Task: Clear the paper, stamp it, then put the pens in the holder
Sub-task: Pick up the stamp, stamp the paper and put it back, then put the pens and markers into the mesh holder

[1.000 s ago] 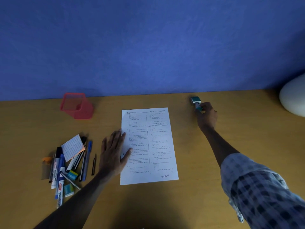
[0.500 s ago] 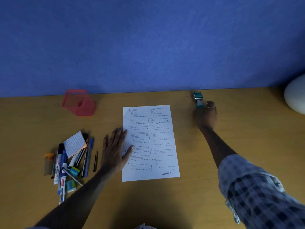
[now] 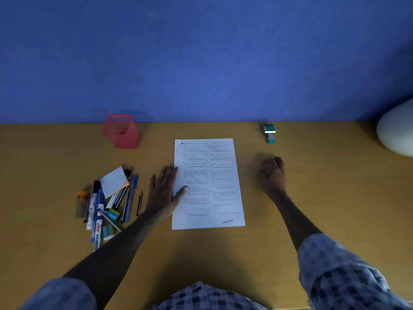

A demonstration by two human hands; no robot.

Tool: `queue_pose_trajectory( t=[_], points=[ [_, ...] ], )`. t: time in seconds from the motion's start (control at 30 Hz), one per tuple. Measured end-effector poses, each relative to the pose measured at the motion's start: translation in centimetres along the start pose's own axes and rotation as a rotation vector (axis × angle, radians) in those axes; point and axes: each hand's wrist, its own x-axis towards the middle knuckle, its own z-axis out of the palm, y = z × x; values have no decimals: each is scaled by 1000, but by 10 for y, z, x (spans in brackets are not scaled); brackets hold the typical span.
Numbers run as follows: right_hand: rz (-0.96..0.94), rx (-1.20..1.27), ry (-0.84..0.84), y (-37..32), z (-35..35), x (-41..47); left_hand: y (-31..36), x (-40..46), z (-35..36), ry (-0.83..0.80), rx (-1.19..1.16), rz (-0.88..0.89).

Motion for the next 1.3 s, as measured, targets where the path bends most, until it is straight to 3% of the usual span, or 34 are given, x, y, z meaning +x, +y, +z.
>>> queue_pose_trajectory(
  t=[0.17,0.4,0.67,0.87,1.0,1.3],
  points=[
    [-57,-52,-60,-8,3,-16,1,-8,-8,-37,-41,-6],
    [-61,90,-68,-40,18,-43,-5,-24,-27,-23,-63,-63],
    [-162,208,-100,-89,54,-85,-31,-57,-61,256,-58,-131],
    [-201,172,-177,-123,88,-109,-65,-82,-81,350,-77,-183],
    [-230,170,-231,-143,110,-123,-88,-92,-88,373,60,-252],
    [-260,118,-379,-195,149,-139,-122,-90,-108,398,-93,-444]
  ],
)
